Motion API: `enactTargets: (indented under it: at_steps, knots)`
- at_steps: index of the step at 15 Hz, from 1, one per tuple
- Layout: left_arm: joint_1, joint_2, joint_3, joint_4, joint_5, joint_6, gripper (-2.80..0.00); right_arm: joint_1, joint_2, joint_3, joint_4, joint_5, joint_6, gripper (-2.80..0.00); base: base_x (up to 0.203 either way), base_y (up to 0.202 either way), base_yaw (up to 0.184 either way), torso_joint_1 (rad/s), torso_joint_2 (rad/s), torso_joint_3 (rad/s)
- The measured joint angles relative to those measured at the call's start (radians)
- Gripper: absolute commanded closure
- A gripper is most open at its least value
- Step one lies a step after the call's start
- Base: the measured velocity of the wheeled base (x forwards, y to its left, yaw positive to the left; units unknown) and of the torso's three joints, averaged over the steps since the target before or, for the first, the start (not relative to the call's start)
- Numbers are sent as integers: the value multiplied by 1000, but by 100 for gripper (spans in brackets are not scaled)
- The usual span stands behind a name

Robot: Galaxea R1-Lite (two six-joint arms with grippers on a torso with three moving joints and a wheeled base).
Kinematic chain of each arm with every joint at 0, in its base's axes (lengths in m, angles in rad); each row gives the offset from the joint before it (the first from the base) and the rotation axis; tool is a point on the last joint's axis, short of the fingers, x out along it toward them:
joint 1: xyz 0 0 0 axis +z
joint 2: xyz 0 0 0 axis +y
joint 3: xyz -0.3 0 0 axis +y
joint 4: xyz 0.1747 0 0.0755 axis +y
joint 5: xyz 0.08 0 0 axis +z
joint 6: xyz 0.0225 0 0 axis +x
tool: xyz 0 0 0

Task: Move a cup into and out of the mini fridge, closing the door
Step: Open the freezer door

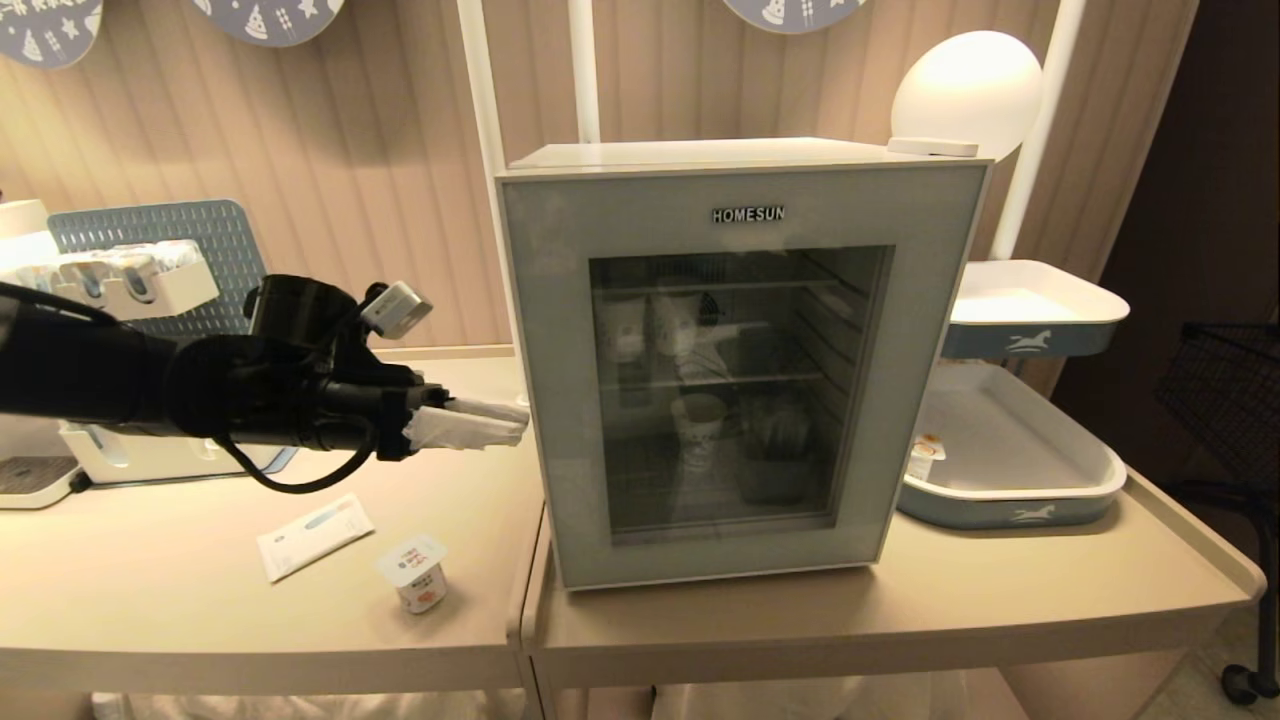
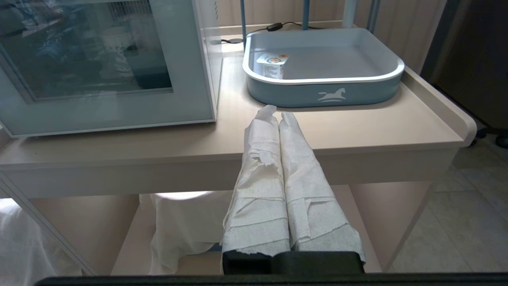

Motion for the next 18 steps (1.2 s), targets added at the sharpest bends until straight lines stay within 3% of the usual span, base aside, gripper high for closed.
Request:
enactTargets:
  at_steps: [4, 7, 12, 18]
  knots:
    - [-3, 28, -14, -31, 15, 2, -280, 0, 0, 0, 0, 0, 0, 0, 0, 0, 0, 0, 0, 0]
    - [-3, 40, -25, -76, 67, 0, -280, 0, 0, 0, -1, 0, 1, 0, 0, 0, 0, 0, 0, 0]
    - [-20, 52, -34, -73, 68, -11, -280, 1, 0, 0, 0, 0, 0, 0, 0, 0, 0, 0, 0, 0]
    - [-90, 32, 11, -70, 66, -14, -280, -2, 0, 0, 0, 1, -1, 0, 0, 0, 0, 0, 0, 0]
